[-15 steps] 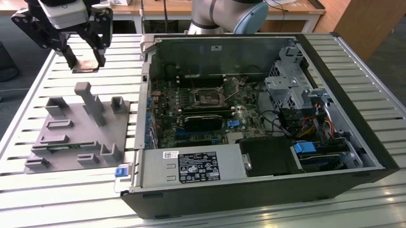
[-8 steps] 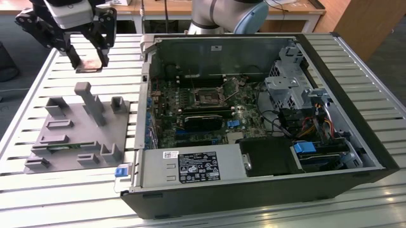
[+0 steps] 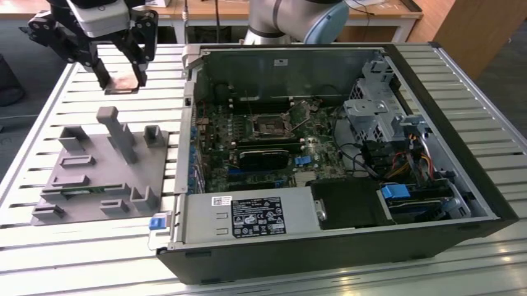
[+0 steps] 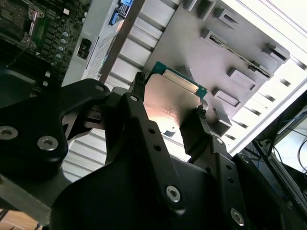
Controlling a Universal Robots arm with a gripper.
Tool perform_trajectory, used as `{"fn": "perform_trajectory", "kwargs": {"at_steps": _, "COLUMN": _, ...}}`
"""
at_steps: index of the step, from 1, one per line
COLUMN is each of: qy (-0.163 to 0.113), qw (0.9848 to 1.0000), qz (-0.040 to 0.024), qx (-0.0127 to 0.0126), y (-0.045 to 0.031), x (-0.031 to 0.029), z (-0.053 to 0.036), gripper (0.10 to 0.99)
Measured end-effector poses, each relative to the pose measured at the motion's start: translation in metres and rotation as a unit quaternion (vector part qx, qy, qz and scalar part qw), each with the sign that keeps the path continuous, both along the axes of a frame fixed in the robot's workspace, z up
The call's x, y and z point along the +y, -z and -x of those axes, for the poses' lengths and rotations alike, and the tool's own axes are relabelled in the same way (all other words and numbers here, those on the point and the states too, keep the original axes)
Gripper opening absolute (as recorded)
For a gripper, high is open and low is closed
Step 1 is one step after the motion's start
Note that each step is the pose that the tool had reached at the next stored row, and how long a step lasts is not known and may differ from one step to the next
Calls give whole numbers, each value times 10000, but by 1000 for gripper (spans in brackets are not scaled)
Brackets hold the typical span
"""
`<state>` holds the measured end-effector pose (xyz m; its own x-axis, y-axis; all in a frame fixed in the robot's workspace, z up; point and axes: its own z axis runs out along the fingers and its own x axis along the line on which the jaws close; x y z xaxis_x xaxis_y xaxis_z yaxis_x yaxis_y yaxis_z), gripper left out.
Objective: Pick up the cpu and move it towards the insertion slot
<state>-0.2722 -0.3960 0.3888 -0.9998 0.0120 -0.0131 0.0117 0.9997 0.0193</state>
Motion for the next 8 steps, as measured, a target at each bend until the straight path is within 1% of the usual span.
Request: {"fn": "perform_trajectory", "kwargs": {"at_steps": 8, "qy": 0, "qw": 10000, "qz": 0, "qx": 0, "y": 0, "x": 2, "z": -80, "gripper": 541}}
